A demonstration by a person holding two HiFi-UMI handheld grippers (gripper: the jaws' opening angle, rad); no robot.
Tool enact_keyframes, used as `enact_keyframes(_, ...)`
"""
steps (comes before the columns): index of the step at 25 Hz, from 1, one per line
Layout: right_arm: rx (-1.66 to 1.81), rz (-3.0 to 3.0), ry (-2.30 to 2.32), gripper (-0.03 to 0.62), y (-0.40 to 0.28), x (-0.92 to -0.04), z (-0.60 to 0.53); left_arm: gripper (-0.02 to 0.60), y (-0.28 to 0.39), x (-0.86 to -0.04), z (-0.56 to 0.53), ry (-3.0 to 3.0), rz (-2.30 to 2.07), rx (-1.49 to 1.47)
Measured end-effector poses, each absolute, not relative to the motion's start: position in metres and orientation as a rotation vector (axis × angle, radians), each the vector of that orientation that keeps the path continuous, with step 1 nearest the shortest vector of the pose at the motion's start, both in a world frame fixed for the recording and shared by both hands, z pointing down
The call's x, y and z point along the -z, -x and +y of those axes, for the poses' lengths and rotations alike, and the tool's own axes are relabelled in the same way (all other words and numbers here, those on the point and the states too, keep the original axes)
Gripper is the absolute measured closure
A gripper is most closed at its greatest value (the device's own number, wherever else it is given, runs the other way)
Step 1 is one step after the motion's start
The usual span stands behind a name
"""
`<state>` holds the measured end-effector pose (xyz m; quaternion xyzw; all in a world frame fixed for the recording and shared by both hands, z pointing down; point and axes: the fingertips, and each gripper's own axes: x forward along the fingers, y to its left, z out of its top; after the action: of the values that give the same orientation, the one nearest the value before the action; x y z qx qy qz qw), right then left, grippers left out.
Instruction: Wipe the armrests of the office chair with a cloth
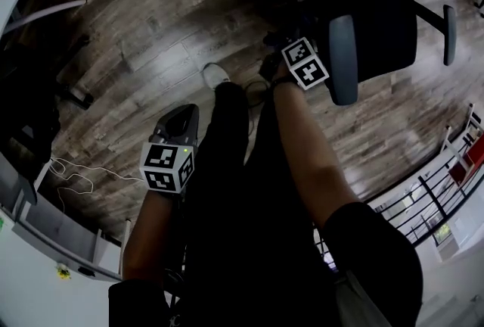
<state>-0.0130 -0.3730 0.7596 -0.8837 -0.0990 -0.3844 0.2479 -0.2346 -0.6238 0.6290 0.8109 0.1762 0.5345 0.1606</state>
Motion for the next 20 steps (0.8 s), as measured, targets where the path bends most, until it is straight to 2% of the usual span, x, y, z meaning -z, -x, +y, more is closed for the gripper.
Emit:
enact_keyframes(6,1.124,-0.258,2.406,0.517,0.003,-0.799,-0.378,0.575,0.249,-0.634,-0.619,-2.275,0.405,-1.516)
enact_keyframes(11,1.226,-0.268,2.382,0.517,0.027,-0.829,-0.379,0.575,0.266,-0.640,-0.619,-2.244,0.376,-1.553)
enact_keyframes(20,1.148,-0.320,2.386,0.517,0.059,-0.792,-0.360,0.575,0.249,-0.625,-0.601,-2.282,0.484,-1.521)
